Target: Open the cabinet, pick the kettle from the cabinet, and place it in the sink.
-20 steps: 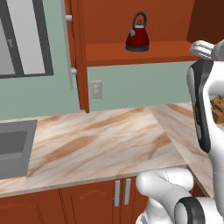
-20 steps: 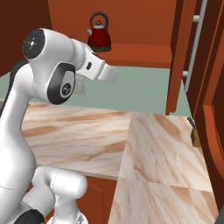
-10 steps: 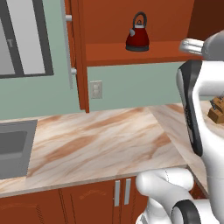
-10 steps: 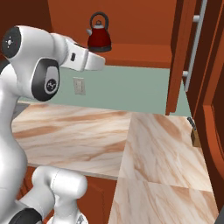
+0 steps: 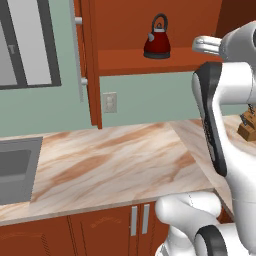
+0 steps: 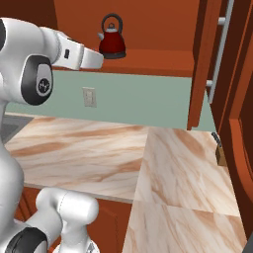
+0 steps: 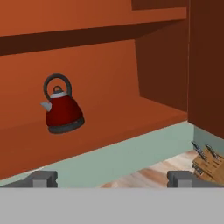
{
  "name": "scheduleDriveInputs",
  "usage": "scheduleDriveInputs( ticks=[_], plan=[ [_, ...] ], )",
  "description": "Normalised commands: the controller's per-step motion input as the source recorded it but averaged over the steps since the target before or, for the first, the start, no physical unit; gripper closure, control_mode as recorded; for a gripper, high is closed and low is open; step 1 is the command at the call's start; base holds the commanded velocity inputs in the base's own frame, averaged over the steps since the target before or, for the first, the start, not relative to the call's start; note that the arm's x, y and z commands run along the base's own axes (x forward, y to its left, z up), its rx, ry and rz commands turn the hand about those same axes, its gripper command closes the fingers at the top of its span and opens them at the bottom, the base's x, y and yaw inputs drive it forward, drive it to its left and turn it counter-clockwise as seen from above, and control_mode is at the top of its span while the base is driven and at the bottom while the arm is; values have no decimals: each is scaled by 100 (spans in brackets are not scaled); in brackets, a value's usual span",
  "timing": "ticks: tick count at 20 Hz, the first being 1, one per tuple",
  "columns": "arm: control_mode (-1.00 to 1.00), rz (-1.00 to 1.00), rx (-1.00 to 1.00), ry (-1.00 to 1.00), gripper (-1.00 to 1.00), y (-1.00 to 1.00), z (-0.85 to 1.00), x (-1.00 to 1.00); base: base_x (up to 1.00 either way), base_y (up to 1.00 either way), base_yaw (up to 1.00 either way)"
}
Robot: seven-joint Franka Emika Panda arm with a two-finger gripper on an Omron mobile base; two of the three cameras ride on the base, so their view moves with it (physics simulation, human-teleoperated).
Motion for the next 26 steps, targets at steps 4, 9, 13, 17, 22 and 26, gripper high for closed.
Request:
scheduleDriveInputs(
  ticks=[4,9,13,17,22,26],
  plan=[
    [-100,16,0,0,-100,37,20,2,0,0,0],
    [-100,24,0,-5,-100,33,-4,-2,0,0,0],
    [-100,17,0,-8,-100,27,-12,4,0,0,0],
    [-100,1,-3,-7,-100,29,-2,17,0,0,0],
    [-100,0,-5,-3,-100,22,2,26,0,0,0],
    [-100,0,-10,0,-100,19,8,35,0,0,0]
  ],
)
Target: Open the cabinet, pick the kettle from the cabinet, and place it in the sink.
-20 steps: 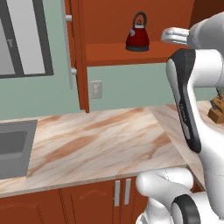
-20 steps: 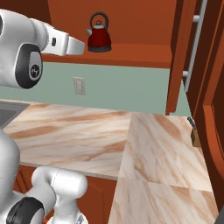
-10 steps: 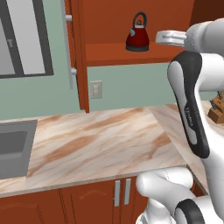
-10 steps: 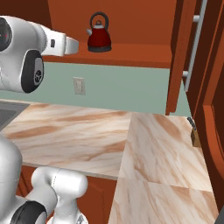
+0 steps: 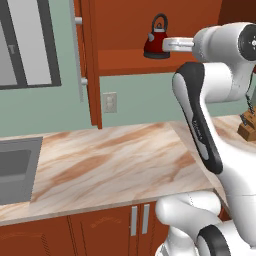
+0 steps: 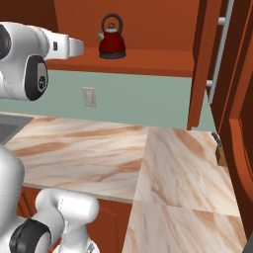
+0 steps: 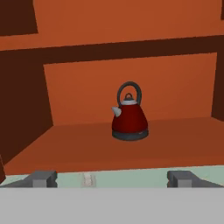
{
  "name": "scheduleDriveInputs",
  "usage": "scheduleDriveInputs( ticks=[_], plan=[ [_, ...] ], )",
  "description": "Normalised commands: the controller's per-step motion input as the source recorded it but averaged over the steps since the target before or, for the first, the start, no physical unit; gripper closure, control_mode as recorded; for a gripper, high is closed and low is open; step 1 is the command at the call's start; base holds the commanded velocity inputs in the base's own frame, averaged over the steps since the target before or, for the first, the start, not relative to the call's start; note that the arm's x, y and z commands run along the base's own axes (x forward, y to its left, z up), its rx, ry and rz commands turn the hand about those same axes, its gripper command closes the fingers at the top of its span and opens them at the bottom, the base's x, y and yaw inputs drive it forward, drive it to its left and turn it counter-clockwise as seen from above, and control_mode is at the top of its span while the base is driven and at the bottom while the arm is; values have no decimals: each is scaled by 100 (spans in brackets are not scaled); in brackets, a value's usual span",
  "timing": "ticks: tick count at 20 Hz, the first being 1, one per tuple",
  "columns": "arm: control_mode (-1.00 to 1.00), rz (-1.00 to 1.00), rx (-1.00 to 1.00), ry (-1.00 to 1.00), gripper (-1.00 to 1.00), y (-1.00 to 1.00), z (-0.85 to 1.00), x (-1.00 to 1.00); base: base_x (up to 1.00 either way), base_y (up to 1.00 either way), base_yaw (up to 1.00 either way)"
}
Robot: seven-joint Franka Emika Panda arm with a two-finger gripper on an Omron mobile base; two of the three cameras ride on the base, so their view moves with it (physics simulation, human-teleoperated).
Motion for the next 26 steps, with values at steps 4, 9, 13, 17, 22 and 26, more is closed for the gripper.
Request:
scheduleDriveInputs(
  ticks=[4,9,13,17,22,26],
  plan=[
    [-100,0,-6,0,-100,6,9,43,0,0,0],
    [-100,-2,-7,2,-100,-1,7,34,0,0,0],
    [-100,-8,-4,1,-100,-2,0,35,0,0,0],
    [-100,-11,0,0,-100,0,-1,35,0,0,0],
    [-100,-9,0,0,-100,0,0,37,0,0,0],
    [-100,-4,0,1,-100,0,0,37,0,0,0]
  ],
)
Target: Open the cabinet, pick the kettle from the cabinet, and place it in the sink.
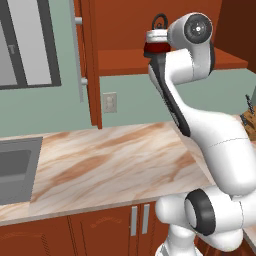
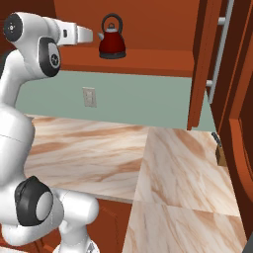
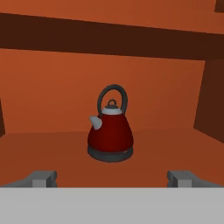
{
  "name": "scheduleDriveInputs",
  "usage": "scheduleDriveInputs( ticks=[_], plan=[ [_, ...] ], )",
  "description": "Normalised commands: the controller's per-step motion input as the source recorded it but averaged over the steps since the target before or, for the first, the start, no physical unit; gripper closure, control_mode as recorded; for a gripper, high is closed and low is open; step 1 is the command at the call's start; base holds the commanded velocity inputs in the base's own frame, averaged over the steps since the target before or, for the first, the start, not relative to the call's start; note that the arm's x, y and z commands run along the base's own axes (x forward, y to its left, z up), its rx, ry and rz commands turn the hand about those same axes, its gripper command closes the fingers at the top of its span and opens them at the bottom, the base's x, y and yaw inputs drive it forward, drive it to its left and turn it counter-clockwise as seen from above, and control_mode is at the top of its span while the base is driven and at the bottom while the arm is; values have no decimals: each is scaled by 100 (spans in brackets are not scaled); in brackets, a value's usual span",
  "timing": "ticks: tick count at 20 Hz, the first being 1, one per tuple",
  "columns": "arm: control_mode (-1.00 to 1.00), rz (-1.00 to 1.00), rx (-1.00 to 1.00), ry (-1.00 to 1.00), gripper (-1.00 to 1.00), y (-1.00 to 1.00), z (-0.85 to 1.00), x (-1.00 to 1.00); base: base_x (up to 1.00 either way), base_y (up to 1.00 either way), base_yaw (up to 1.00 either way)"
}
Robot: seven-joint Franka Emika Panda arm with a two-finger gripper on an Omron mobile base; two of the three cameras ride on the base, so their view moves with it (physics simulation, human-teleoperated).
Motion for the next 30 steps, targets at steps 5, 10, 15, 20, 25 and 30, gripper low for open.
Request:
scheduleDriveInputs(
  ticks=[5,10,15,20,25,30],
  plan=[
    [-100,-2,0,4,-100,0,1,42,0,0,0],
    [-100,0,0,0,-100,0,0,37,0,0,0],
    [-100,0,0,0,-100,0,0,39,0,0,0],
    [-100,-1,0,0,-100,1,-7,36,0,0,0],
    [-100,-4,0,0,-100,1,-1,37,0,0,0],
    [-100,-5,0,0,-100,1,0,35,0,0,0]
  ],
)
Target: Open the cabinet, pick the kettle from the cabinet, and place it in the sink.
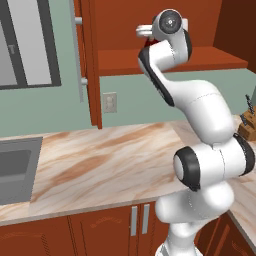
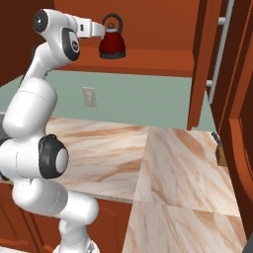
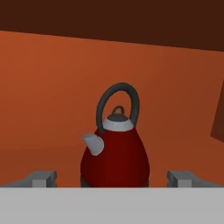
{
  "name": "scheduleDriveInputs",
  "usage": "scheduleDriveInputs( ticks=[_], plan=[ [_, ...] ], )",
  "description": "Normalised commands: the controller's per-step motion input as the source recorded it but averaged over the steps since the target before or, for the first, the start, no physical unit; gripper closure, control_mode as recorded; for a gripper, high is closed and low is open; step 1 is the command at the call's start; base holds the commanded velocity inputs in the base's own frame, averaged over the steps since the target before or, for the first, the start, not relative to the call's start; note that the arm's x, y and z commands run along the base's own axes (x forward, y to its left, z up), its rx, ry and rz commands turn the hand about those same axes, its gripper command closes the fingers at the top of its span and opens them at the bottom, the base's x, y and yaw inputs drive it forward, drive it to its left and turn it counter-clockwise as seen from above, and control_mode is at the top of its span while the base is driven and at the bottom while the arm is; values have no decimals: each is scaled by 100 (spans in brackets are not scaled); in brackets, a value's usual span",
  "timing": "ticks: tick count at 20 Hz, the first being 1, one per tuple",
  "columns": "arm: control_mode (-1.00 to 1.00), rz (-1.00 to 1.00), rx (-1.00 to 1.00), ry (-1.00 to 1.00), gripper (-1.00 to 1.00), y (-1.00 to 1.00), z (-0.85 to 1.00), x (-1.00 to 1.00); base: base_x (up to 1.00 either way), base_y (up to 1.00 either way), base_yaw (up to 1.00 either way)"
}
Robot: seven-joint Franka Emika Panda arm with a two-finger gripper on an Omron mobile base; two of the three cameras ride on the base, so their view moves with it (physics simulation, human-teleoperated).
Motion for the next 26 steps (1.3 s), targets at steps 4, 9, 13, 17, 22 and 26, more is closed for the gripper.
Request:
scheduleDriveInputs(
  ticks=[4,9,13,17,22,26],
  plan=[
    [-100,-9,-1,0,-100,5,5,35,0,0,0],
    [-100,-8,0,2,-100,1,4,35,0,0,0],
    [-100,-6,0,2,-100,2,0,35,0,0,0],
    [-100,-6,0,6,-100,0,0,35,0,0,0],
    [-100,-2,0,5,-100,-6,0,33,0,0,0],
    [-100,0,0,1,-100,-6,4,28,0,0,0]
  ],
)
